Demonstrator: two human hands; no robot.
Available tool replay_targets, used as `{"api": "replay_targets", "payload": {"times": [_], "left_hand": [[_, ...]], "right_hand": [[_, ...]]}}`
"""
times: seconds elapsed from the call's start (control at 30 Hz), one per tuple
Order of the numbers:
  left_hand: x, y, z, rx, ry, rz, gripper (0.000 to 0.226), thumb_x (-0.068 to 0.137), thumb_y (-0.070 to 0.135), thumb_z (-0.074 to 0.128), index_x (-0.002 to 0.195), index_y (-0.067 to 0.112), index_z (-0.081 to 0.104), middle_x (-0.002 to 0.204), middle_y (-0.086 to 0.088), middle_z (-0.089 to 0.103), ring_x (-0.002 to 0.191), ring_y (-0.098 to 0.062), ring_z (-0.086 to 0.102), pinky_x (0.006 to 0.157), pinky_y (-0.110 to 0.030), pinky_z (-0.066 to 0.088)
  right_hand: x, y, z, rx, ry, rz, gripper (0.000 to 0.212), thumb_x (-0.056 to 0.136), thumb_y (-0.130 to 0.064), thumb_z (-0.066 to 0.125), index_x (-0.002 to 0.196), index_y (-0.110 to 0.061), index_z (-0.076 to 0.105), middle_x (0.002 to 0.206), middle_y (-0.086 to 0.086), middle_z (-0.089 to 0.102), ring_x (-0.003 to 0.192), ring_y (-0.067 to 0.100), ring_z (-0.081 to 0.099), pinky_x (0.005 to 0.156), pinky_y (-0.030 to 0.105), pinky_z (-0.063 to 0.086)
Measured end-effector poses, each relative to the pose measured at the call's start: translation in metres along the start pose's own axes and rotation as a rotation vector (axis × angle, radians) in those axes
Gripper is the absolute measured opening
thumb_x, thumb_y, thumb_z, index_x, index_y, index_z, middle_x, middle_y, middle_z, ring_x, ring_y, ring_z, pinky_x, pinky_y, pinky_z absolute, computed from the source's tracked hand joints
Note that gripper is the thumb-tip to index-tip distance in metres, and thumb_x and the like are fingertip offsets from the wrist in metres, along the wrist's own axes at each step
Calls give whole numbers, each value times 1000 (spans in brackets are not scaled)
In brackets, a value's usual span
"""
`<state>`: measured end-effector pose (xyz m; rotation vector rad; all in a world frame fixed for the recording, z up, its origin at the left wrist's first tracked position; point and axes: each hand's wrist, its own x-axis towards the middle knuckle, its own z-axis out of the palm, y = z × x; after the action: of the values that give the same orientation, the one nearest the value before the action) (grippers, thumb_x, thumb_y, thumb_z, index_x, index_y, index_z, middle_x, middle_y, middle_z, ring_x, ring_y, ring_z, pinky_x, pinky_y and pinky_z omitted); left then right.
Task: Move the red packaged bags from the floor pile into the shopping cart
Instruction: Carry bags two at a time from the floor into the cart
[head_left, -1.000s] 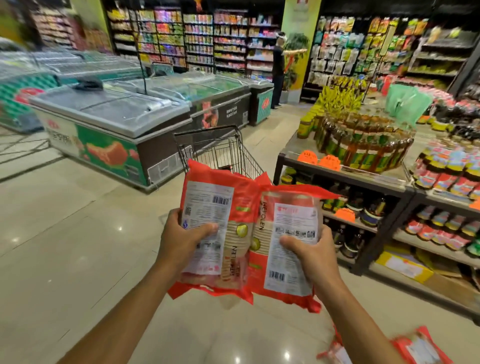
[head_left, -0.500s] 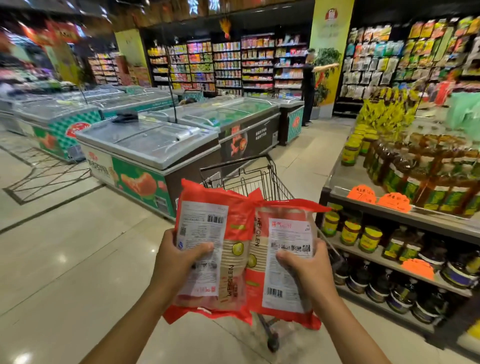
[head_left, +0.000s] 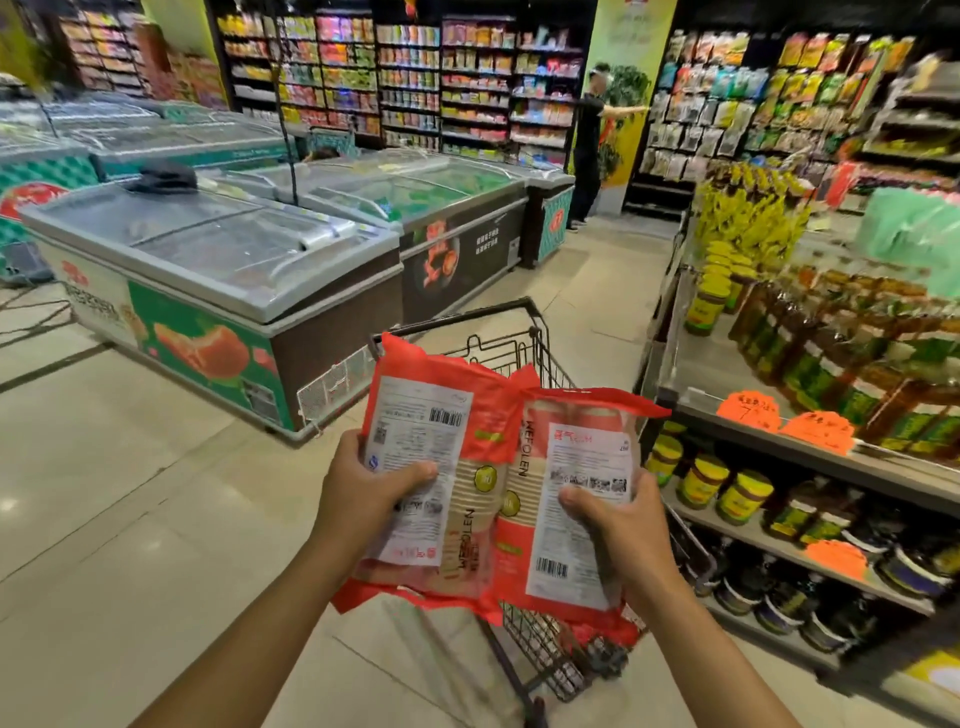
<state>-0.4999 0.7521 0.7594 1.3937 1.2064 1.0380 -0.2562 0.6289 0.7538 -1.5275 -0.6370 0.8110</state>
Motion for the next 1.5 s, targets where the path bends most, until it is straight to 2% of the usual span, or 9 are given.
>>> {"api": "replay_targets", "payload": {"times": [0.1, 0.27, 0.43, 0.7, 0.83, 0.93, 1.17, 1.27, 1.5], "left_hand": [[52, -7, -4, -6, -92, 3, 54, 70, 17, 92, 110, 19, 55, 105, 0, 72, 87, -13, 73, 63, -22, 56], [126, -10, 10, -23, -258, -39, 70, 48, 40, 91, 105, 22, 55, 103, -1, 74, 86, -19, 76, 75, -46, 63], [169, -23, 55, 10, -451, -88, 77, 48, 40, 93, 113, 21, 57, 107, -2, 75, 92, -23, 76, 81, -52, 62], [209, -50, 164, 122, -715, -136, 57, 71, 21, 92, 115, 17, 56, 106, -6, 75, 88, -24, 76, 80, -50, 62], [236, -67, 213, 192, -765, -168, 59, 68, 18, 93, 114, 16, 55, 106, -7, 74, 88, -24, 76, 80, -50, 62], [258, -82, 240, 249, -810, -219, 57, 68, 17, 93, 111, 16, 56, 106, -9, 74, 87, -27, 76, 78, -52, 62], [298, -140, 300, 337, -868, -306, 55, 68, 14, 92, 112, 16, 58, 104, -9, 75, 85, -26, 75, 70, -39, 61], [312, -182, 325, 421, -867, -330, 72, 56, 28, 97, 112, 20, 52, 103, -4, 74, 87, -24, 74, 81, -46, 60], [323, -293, 392, 507, -947, -407, 59, 69, 18, 93, 107, 21, 48, 97, -3, 71, 78, -20, 71, 63, -34, 56]], "right_hand": [[21, 1, 27, 1, 98, 13, 62, 77, -4, 85, 123, -16, 45, 112, 7, 70, 82, 12, 76, 58, 24, 58], [47, 7, 49, -5, 278, 43, 63, 74, -11, 88, 120, -22, 48, 112, 3, 70, 92, 18, 74, 72, 34, 59], [57, 24, 38, 54, 448, 98, 59, 77, -6, 86, 120, -19, 47, 108, 2, 70, 78, 6, 74, 60, 22, 56], [87, 73, -9, 189, 676, 198, 54, 78, 1, 82, 117, -14, 47, 105, 6, 70, 75, 9, 75, 56, 25, 58], [122, 104, -27, 244, 741, 275, 55, 76, -4, 85, 113, -19, 48, 108, 9, 72, 83, 20, 77, 72, 45, 63], [151, 121, -31, 271, 765, 338, 61, 74, -5, 87, 121, -16, 48, 110, 10, 72, 86, 23, 76, 78, 50, 63], [202, 174, -40, 254, 790, 492, 51, 75, 0, 84, 114, -16, 55, 105, 10, 74, 78, 16, 76, 63, 32, 61], [218, 205, -45, 296, 809, 580, 44, 78, 5, 80, 108, -15, 55, 100, 8, 73, 67, 10, 74, 50, 20, 55], [254, 300, -64, 249, 890, 748, 47, 75, -2, 84, 110, -17, 56, 99, 6, 75, 76, 19, 76, 56, 28, 59]]}}
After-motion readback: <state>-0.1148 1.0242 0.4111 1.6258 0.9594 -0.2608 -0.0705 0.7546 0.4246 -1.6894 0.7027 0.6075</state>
